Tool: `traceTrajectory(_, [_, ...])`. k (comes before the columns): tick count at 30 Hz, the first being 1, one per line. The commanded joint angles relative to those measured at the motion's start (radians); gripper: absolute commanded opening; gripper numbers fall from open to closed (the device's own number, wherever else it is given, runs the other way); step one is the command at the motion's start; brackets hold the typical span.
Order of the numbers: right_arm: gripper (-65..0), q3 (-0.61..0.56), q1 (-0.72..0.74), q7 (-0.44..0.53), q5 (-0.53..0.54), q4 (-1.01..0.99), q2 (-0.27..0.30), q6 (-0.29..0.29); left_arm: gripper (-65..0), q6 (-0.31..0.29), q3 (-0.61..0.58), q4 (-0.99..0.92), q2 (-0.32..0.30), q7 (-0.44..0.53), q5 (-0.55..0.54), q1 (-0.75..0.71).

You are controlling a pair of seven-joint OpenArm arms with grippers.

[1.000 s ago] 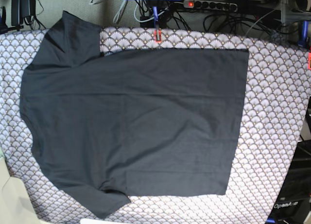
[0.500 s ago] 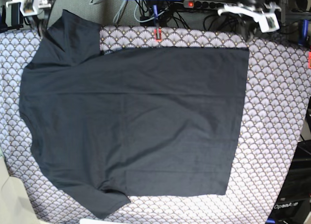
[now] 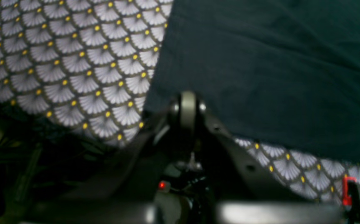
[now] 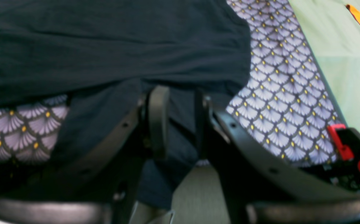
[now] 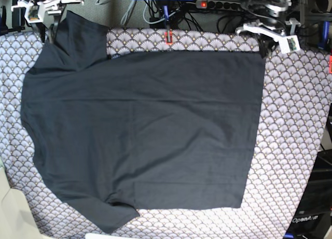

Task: Fold the T-shirt properly
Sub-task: 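Move both grippers down to the shirt edge nearest the arms, then close both grippers on the black shirt's edge, right at the shoulder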

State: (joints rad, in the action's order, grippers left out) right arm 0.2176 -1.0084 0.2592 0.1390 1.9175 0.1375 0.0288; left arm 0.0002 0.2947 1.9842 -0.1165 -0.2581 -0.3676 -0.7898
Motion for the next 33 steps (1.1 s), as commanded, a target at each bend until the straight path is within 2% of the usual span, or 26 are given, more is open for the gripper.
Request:
traceTrajectory(1, [-48.3, 0.006, 0.006, 0.012, 0.007, 0.013, 0.003, 0.001, -65.0, -0.004, 0.004, 0.016, -0.007, 0.024, 0.0, 0.002])
traceTrajectory(4, [-46.3, 0.007, 0.052, -0.076, 0.017, 0.013, 0.003, 0.001, -65.0, -0.002, 0.004, 0.01, -0.009, 0.003, 0.0, 0.033])
traceTrajectory(6, [-41.4, 0.012, 0.079, -0.131, 0.081, 0.013, 0.004, 0.035, -65.0, -0.002, 0.004, 0.007, -0.009, -0.077, 0.0, 0.068])
traceTrajectory(9, [-35.3, 0.056, 0.113, -0.202, 0.185, 0.013, 0.007, 0.139, -55.5, -0.004, 0.028, 0.004, -0.007, -0.185, 0.0, 0.126])
traceTrajectory(12, [-35.1, 0.108, 0.148, -0.266, 0.253, 0.013, 0.003, 0.21, -45.4, -0.006, 0.047, 0.004, -0.002, -0.246, 0.0, 0.168])
traceTrajectory(16, [-34.8, 0.164, 0.202, -0.366, 0.287, 0.013, 0.003, 0.248, -37.4, -0.006, 0.047, 0.004, -0.009, -0.284, 0.0, 0.204])
traceTrajectory(21, [-34.8, 0.182, 0.247, -0.436, 0.287, -0.002, 0.003, 0.273, -36.9, -0.006, 0.044, 0.0, -0.005, -0.284, -0.006, 0.22])
traceTrajectory(29, [-34.8, 0.185, 0.32, -0.436, 0.284, -0.118, 0.004, 0.273, -37.0, -0.006, 0.044, -0.084, -0.007, -0.283, -0.008, 0.275])
traceTrajectory(33, [-34.8, 0.225, 0.357, -0.436, 0.285, -0.195, 0.004, 0.274, -37.0, -0.006, 0.044, -0.118, -0.009, -0.283, -0.008, 0.281])
